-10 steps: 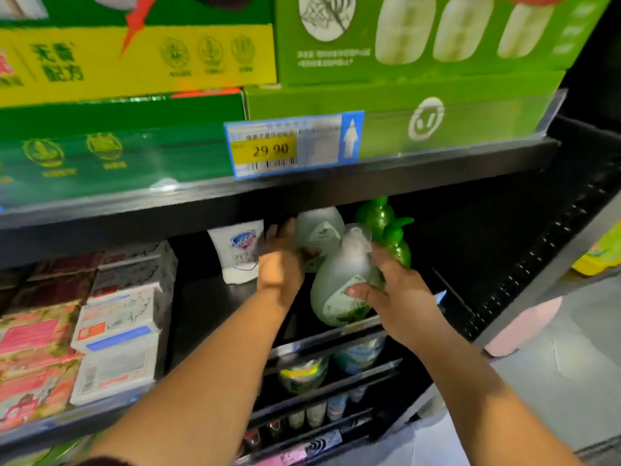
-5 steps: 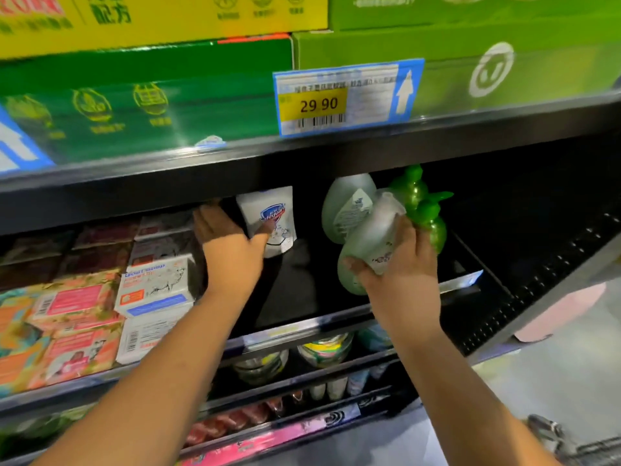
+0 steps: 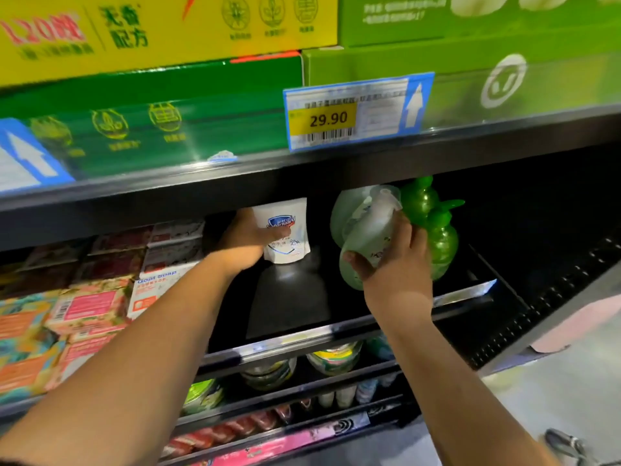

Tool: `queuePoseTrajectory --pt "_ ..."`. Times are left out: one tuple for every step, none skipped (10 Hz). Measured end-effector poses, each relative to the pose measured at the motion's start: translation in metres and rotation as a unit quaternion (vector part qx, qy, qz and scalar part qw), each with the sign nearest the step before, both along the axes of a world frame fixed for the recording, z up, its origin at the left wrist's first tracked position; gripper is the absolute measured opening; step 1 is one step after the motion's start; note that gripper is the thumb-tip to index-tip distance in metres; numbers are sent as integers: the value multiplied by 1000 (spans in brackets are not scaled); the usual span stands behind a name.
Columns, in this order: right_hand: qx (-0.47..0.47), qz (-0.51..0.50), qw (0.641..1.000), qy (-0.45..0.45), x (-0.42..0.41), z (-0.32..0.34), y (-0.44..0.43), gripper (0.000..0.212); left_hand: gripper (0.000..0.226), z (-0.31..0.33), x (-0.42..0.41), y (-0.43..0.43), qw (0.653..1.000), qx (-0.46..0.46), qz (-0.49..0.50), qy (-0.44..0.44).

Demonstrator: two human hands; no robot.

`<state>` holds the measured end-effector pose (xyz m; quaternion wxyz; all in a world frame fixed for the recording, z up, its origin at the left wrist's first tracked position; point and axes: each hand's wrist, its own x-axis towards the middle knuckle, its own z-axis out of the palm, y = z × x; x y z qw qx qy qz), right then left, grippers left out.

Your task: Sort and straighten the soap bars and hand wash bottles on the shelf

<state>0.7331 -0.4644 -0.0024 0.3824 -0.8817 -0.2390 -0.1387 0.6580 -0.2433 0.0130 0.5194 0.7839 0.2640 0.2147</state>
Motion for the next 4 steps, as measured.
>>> queuePoseTrajectory --pt "12 3 1000 5 0 -4 4 94 71 -27 -10 6 998 44 36 21" --pt "47 39 997 39 2 -7 7 99 95 -38 -31 9 980 171 85 50" --pt "16 19 1000 -19 -19 -10 0 106 50 8 -83 -20 939 309 129 76" --pt "-27 38 994 -98 -43 -11 -10 94 21 27 -129 -27 904 412 104 42"
